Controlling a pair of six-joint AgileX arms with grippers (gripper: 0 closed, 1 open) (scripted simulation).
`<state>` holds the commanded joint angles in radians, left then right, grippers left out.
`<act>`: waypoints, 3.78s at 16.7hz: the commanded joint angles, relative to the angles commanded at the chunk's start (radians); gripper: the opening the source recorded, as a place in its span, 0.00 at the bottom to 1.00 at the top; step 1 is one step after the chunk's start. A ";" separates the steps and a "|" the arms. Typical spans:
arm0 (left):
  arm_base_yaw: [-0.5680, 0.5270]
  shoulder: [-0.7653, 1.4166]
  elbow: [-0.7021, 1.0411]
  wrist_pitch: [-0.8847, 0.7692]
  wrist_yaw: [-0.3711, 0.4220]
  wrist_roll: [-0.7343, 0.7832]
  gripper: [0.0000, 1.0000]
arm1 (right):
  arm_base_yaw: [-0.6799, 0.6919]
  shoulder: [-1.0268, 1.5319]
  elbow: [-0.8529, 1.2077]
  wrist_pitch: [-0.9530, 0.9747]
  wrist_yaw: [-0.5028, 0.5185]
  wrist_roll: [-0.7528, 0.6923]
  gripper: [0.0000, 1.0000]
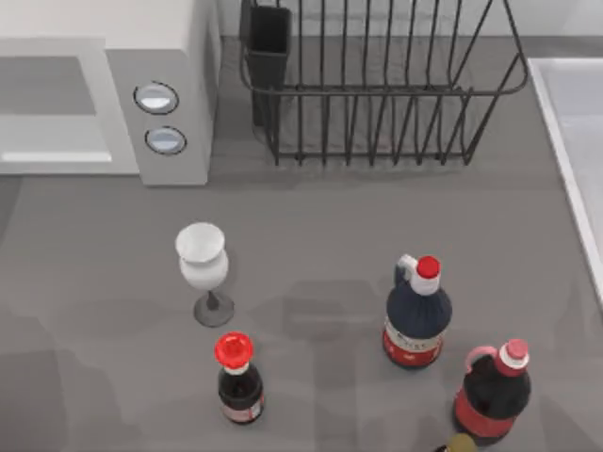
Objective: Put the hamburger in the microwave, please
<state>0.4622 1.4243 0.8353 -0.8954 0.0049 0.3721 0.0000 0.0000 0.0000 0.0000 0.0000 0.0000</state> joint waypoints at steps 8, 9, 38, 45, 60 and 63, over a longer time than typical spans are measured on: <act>0.031 0.096 0.067 -0.058 0.002 0.026 1.00 | 0.000 0.000 0.000 0.000 0.000 0.000 1.00; 0.031 0.097 0.065 -0.055 0.002 0.026 1.00 | 0.000 0.000 0.000 0.000 0.000 0.000 1.00; 0.036 0.284 -0.110 0.305 0.002 0.030 0.00 | 0.000 0.000 0.000 0.000 0.000 0.000 1.00; 0.022 0.192 -0.099 0.239 0.009 0.024 0.00 | 0.000 0.000 0.000 0.000 0.000 0.000 1.00; 0.018 0.020 0.172 -0.205 0.009 0.017 0.00 | 0.000 0.000 0.000 0.000 0.000 0.000 1.00; 0.014 0.028 0.169 -0.193 0.012 0.019 0.00 | 0.000 0.000 0.000 0.000 0.000 0.000 1.00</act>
<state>0.4761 1.4519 1.0045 -1.0883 0.0165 0.3914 0.0000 0.0000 0.0000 0.0000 0.0000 0.0000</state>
